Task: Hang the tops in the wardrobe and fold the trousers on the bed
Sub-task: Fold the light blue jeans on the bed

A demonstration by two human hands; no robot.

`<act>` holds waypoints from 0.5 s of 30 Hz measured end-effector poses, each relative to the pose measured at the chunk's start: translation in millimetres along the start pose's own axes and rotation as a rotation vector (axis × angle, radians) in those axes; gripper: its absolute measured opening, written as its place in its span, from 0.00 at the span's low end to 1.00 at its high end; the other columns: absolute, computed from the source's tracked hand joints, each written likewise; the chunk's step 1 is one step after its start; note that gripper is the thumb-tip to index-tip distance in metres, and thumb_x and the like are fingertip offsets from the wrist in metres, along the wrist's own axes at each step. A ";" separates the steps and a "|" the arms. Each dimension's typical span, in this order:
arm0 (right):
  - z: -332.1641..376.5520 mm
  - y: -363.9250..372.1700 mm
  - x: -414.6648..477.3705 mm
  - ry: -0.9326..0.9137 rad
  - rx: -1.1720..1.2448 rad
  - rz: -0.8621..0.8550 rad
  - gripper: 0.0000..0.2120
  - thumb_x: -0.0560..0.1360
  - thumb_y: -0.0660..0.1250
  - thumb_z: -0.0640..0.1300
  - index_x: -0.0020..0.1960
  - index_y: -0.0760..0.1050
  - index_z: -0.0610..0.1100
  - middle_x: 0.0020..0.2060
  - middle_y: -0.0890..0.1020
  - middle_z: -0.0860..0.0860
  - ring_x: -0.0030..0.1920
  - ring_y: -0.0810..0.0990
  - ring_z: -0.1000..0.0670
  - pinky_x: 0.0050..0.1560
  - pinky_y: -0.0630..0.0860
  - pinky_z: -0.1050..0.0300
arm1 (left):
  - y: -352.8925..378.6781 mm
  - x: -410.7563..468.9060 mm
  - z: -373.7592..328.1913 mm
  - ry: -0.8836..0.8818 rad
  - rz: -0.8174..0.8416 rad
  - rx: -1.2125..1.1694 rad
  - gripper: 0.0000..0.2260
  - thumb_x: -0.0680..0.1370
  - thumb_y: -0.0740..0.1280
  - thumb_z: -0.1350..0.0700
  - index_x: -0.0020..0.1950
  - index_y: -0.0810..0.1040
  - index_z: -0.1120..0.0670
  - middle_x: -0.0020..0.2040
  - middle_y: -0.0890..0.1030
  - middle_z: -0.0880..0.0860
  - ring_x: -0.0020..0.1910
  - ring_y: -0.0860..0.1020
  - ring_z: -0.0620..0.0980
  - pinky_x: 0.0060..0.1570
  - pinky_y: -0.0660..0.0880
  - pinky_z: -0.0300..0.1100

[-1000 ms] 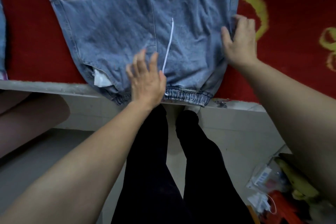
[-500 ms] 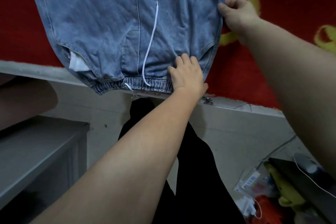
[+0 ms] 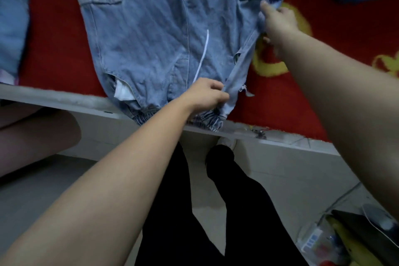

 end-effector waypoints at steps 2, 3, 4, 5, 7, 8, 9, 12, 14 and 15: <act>19.4 17.1 6.3 -0.024 0.050 -0.055 0.17 0.72 0.69 0.55 0.56 0.74 0.47 0.55 0.82 0.50 0.54 0.82 0.50 0.58 0.80 0.49 | -23.2 -16.0 12.4 0.016 0.017 -0.127 0.04 0.68 0.66 0.66 0.40 0.81 0.61 0.33 0.75 0.55 0.34 0.72 0.49 0.37 0.68 0.40; 30.5 27.3 9.6 -0.043 0.094 -0.072 0.12 0.73 0.70 0.50 0.53 0.75 0.47 0.52 0.83 0.49 0.53 0.83 0.49 0.58 0.81 0.46 | -36.5 -22.1 20.3 0.023 0.013 -0.172 0.07 0.68 0.66 0.67 0.44 0.81 0.63 0.37 0.77 0.58 0.38 0.73 0.50 0.41 0.70 0.42; 41.7 40.5 14.1 -0.067 0.116 -0.077 0.06 0.73 0.69 0.44 0.49 0.76 0.46 0.48 0.83 0.49 0.51 0.83 0.48 0.57 0.81 0.45 | -51.7 -26.8 30.4 0.027 -0.003 -0.206 0.09 0.70 0.66 0.70 0.48 0.82 0.64 0.41 0.79 0.59 0.41 0.75 0.51 0.44 0.72 0.42; 54.6 57.6 14.9 -0.104 0.127 -0.070 0.02 0.73 0.68 0.41 0.45 0.77 0.45 0.44 0.83 0.48 0.49 0.84 0.47 0.55 0.81 0.44 | -66.9 -32.0 39.8 0.032 -0.026 -0.235 0.10 0.72 0.66 0.71 0.50 0.82 0.63 0.44 0.81 0.58 0.43 0.77 0.51 0.45 0.74 0.41; 86.0 100.4 -0.3 -0.218 0.086 -0.037 0.02 0.69 0.66 0.41 0.40 0.77 0.46 0.38 0.83 0.46 0.45 0.84 0.46 0.49 0.82 0.46 | -100.6 -40.1 60.3 0.036 -0.097 -0.290 0.11 0.75 0.66 0.71 0.51 0.82 0.59 0.42 0.84 0.52 0.40 0.80 0.45 0.43 0.77 0.36; 100.3 125.4 -13.0 -0.282 0.046 -0.007 0.02 0.68 0.65 0.42 0.39 0.77 0.46 0.36 0.82 0.47 0.43 0.82 0.48 0.45 0.81 0.50 | -117.8 -42.3 72.8 0.025 -0.137 -0.298 0.11 0.75 0.67 0.71 0.51 0.82 0.58 0.39 0.84 0.48 0.36 0.80 0.41 0.39 0.76 0.32; 111.3 152.3 -26.2 -0.338 0.010 0.025 0.03 0.68 0.65 0.43 0.40 0.77 0.46 0.34 0.81 0.49 0.40 0.80 0.51 0.42 0.79 0.53 | -135.0 -43.8 86.3 0.005 -0.177 -0.291 0.10 0.75 0.68 0.70 0.52 0.81 0.59 0.36 0.84 0.46 0.33 0.79 0.38 0.35 0.74 0.29; 129.1 230.9 -61.8 -0.435 -0.078 0.097 0.08 0.71 0.70 0.45 0.50 0.79 0.46 0.37 0.79 0.55 0.41 0.78 0.54 0.47 0.78 0.55 | -176.3 -45.3 138.3 -0.119 -0.240 -0.260 0.09 0.75 0.71 0.68 0.54 0.79 0.59 0.43 0.83 0.55 0.34 0.78 0.42 0.31 0.73 0.31; 129.3 279.3 -78.6 -0.457 -0.143 0.180 0.12 0.72 0.73 0.46 0.53 0.75 0.48 0.39 0.78 0.56 0.45 0.79 0.54 0.52 0.80 0.52 | -194.5 -48.6 173.1 -0.218 -0.255 -0.244 0.11 0.74 0.73 0.64 0.56 0.77 0.59 0.50 0.82 0.59 0.40 0.78 0.48 0.33 0.73 0.36; 128.1 301.3 -86.2 -0.464 -0.178 0.228 0.12 0.73 0.73 0.46 0.54 0.74 0.48 0.40 0.78 0.56 0.46 0.79 0.53 0.53 0.79 0.52 | -201.0 -50.7 188.2 -0.261 -0.276 -0.261 0.14 0.74 0.74 0.64 0.58 0.77 0.61 0.52 0.81 0.59 0.43 0.78 0.50 0.34 0.73 0.38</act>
Point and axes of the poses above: each hand's wrist, its own x-axis towards the middle knuckle, its own y-axis out of the palm, z = x × y, the point moved 6 cm from there along x, towards the middle knuckle
